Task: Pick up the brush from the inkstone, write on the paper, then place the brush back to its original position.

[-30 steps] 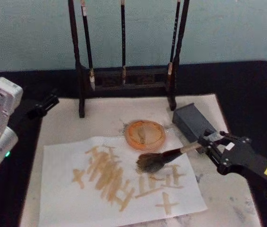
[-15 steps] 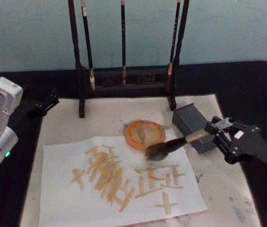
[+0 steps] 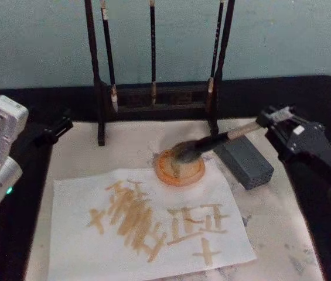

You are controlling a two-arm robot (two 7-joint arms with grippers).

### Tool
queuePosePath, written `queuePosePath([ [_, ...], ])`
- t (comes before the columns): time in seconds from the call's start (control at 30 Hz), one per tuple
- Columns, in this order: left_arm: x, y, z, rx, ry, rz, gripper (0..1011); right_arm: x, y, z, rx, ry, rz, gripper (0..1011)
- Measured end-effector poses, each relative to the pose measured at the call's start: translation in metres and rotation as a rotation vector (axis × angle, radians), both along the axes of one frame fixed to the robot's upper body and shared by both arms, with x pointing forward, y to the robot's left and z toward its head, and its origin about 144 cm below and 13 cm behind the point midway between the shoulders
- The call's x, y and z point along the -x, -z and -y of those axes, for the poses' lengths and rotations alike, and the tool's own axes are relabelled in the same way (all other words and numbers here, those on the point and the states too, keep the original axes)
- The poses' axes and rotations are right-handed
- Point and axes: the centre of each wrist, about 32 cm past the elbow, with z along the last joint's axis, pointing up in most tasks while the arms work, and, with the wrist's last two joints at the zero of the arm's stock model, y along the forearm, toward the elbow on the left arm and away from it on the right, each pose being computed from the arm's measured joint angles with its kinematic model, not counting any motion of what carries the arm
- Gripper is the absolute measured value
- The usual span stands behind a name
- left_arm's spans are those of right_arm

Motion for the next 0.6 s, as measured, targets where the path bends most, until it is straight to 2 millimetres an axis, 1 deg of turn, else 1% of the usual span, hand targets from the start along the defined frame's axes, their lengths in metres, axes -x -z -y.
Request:
queuePosePath([
  [0.23,0.0,0.0,0.0,0.0,0.0,0.0,1002,-0.025,0.005,-0.003,-0.057,0.022,-0.051,163],
  [0.4,0.0,0.0,0.0,0.0,0.0,0.0,1002,-0.031,0.011,-0.004,-0.084,0.023,-0.09,163],
  [0.6,0.0,0.0,0.0,0.0,0.0,0.0,1002,-0.038,0.022,-0.006,-0.128,0.026,-0.161,163],
])
